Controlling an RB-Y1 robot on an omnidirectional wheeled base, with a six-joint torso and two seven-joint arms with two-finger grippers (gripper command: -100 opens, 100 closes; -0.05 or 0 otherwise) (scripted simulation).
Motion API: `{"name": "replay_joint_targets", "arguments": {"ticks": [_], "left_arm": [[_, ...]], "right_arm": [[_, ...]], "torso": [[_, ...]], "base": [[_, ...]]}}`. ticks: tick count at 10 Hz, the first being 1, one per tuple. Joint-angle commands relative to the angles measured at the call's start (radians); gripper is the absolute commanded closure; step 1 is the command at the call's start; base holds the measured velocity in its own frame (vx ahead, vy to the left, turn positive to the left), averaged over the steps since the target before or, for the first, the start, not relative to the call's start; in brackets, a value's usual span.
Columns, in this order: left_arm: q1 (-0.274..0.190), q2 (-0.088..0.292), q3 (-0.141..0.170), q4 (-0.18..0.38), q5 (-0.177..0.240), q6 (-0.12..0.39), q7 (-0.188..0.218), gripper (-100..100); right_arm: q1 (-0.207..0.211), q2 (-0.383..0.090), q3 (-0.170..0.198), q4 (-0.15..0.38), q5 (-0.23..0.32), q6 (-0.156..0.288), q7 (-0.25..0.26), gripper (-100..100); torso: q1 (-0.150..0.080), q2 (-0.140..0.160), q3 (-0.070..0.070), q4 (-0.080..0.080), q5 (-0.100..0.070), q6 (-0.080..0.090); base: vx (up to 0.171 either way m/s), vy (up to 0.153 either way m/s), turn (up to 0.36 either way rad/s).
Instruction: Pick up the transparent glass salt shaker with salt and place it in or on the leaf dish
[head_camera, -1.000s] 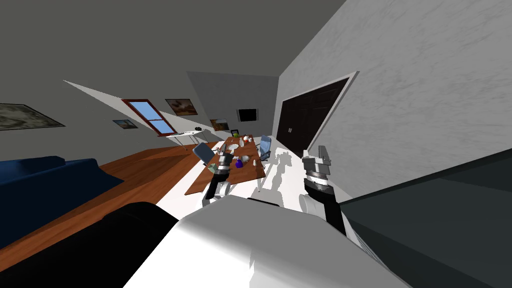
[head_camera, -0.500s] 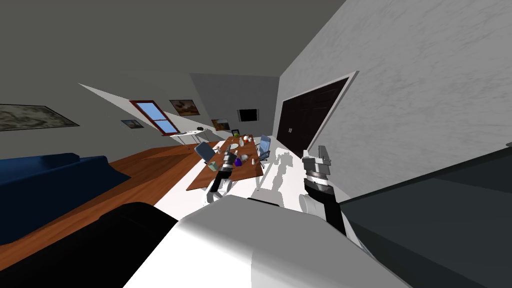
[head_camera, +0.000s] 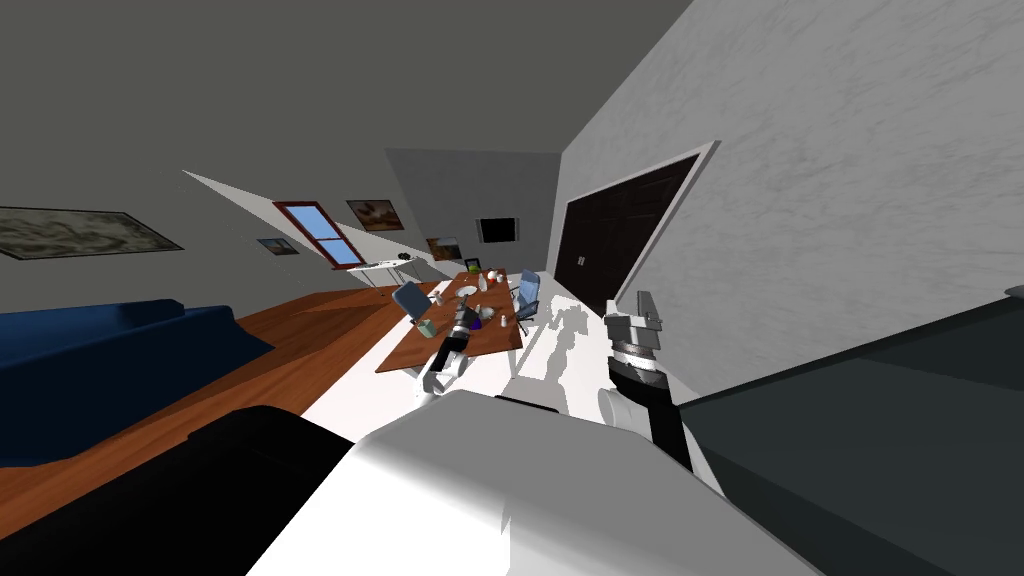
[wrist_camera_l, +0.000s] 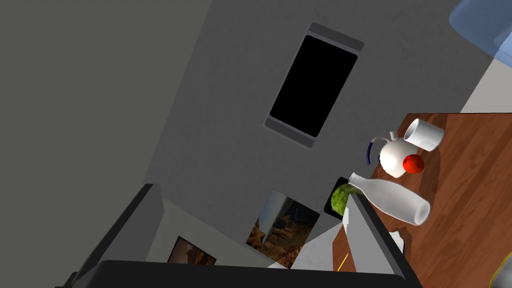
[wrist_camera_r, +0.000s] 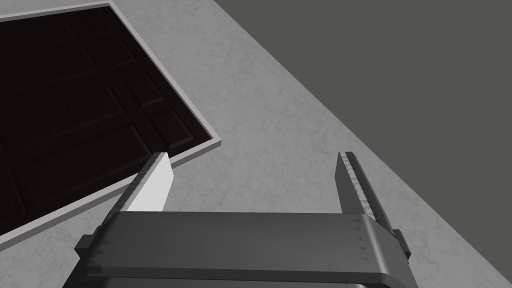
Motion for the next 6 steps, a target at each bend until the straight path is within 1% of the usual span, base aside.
{"name": "replay_joint_targets", "arguments": {"ticks": [1,2,3,4,5,6], "left_arm": [[-0.041,0.018,0.002,0.05,0.025,0.043,0.041,-100],[-0.041,0.018,0.002,0.059,0.025,0.043,0.041,-100],[-0.076,0.03,0.0,0.087,0.045,0.075,0.074,-100],[-0.076,0.03,0.0,0.11,0.045,0.075,0.074,-100],[-0.111,0.041,-0.003,0.134,0.066,0.107,0.109,-100],[-0.111,0.041,-0.003,0.156,0.066,0.107,0.109,-100]], "right_arm": [[0.0,0.0,0.0,0.0,0.0,0.0,0.0,0],[0.0,0.0,0.0,0.0,0.0,0.0,0.0,0],[0.0,0.0,0.0,0.0,0.0,0.0,0.0,0],[0.0,0.0,0.0,0.0,0.0,0.0,0.0,0],[0.0,0.0,0.0,0.0,0.0,0.0,0.0,0],[0.0,0.0,0.0,0.0,0.0,0.0,0.0,0]], "torso": [[0.0,0.0,0.0,0.0,0.0,0.0],[0.0,-0.001,0.0,0.0,0.0,0.0],[0.001,-0.001,0.0,0.0,0.0,0.0],[0.0,-0.001,0.0,0.0,0.0,0.0],[0.0,0.0,0.0,0.0,0.0,0.0],[-0.001,0.0,0.0,0.0,0.0,0.0]], "base": [[-0.018,-0.079,0.043],[-0.017,-0.061,0.028],[-0.023,-0.067,0.049],[-0.034,-0.069,0.025],[-0.041,-0.089,0.042],[-0.025,-0.072,0.025]]}}
